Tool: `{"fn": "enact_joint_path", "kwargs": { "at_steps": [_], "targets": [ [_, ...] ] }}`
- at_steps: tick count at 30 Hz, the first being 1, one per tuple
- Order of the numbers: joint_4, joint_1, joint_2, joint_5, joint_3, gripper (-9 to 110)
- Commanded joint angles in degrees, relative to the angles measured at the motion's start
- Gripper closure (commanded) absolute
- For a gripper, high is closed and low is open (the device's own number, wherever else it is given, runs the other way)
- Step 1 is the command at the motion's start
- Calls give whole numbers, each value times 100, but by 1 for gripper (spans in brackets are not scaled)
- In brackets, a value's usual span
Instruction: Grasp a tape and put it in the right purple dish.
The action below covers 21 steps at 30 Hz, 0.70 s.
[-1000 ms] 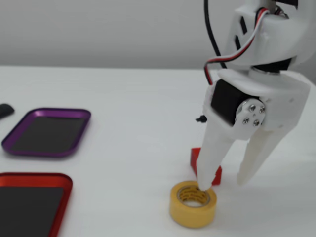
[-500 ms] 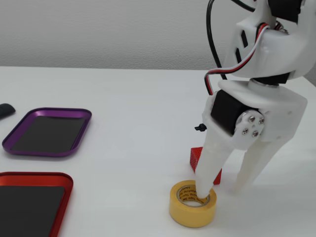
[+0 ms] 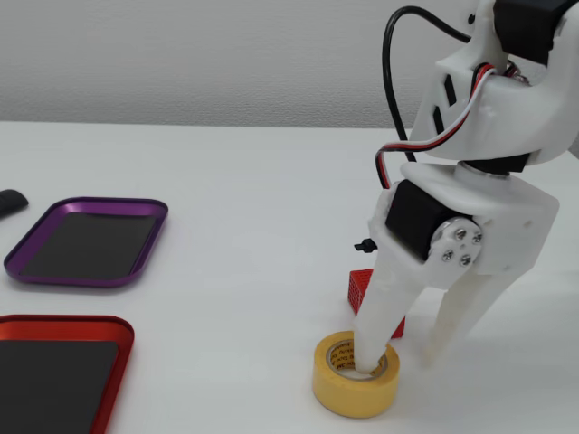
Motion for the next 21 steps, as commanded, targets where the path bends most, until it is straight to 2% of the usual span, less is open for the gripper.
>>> {"fn": "enact_joint_path", "kwargs": {
  "at_steps": [1,6,12,21],
  "targets": [
    [-132,35,18,-70,9,90],
    [-413,35,18,-290,343,102],
    [-334,18,97,-334,448,102],
    [1274,26,1819,-343,-1099,102]
  ]
}}
